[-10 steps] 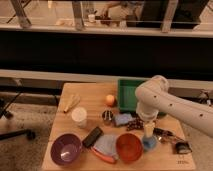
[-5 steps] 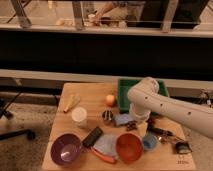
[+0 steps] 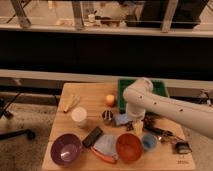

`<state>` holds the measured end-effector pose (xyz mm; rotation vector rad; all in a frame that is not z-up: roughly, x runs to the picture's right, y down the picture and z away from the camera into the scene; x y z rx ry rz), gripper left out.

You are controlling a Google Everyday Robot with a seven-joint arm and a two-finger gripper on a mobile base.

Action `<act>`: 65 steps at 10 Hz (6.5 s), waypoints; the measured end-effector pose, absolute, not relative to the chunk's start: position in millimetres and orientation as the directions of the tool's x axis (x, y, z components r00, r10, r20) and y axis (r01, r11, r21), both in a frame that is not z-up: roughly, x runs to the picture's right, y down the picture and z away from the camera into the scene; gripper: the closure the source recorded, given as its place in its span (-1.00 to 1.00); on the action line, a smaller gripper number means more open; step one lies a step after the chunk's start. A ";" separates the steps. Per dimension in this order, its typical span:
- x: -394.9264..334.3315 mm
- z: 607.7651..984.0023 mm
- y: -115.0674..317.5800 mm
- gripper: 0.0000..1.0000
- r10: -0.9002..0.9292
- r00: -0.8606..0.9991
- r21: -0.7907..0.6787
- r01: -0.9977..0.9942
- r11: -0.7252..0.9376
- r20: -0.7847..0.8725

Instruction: Place sponge in paper cup

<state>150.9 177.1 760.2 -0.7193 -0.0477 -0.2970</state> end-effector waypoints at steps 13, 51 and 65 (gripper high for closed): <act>137.1 794.2 180.2 -0.60 -0.291 0.946 -0.649 0.311 0.694 0.142; 103.5 836.1 178.8 -0.60 -0.154 0.985 -0.597 0.172 0.784 0.081; 100.2 857.7 186.9 0.09 -0.099 0.992 -0.595 0.130 0.793 0.084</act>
